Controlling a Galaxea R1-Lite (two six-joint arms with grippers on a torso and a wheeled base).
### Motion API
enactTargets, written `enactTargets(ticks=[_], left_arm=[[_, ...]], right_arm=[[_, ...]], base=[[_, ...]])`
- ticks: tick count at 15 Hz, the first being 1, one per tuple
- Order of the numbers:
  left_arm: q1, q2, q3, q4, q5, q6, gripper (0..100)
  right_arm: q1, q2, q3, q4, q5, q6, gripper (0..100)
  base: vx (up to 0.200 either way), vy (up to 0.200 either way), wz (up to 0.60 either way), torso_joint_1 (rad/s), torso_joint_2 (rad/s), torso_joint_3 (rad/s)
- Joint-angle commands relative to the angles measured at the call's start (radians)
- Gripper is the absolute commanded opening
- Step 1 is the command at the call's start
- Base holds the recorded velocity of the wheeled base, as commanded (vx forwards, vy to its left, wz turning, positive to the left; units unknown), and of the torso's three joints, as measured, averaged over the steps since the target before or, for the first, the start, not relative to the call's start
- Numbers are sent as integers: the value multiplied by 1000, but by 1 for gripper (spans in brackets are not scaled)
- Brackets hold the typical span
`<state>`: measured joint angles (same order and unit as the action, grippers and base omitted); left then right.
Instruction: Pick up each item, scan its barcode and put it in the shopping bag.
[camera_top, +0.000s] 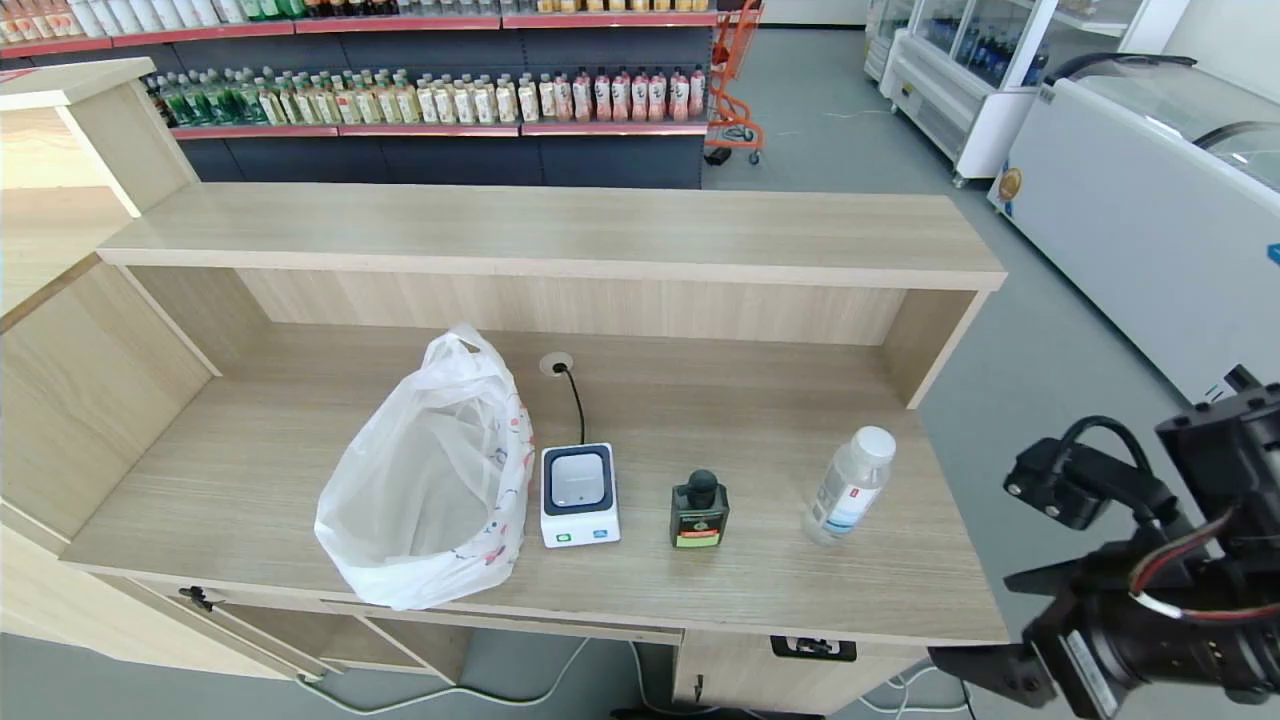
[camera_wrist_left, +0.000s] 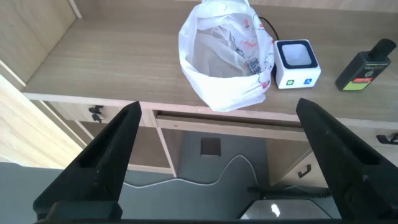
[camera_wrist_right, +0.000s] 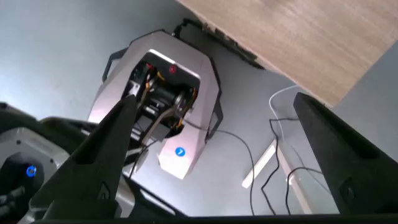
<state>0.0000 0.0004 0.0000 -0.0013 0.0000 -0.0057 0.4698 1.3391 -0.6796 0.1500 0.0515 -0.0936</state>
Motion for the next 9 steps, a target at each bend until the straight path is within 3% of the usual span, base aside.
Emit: enactTargets(ticks=[1,5,9], left_arm=[[0,0,0,0,0,0,100],[0,1,0,0,0,0,100],[0,0,0,0,0,0,100]], right_arm=[[10,192,3,-144,-53,-1,100],[63,376,-20,-319,-64,-11,100],[72,558,-124,-426,-94,-106,100]], base=[[0,0,0,0,0,0],[0,0,0,0,0,0],[0,0,0,0,0,0]])
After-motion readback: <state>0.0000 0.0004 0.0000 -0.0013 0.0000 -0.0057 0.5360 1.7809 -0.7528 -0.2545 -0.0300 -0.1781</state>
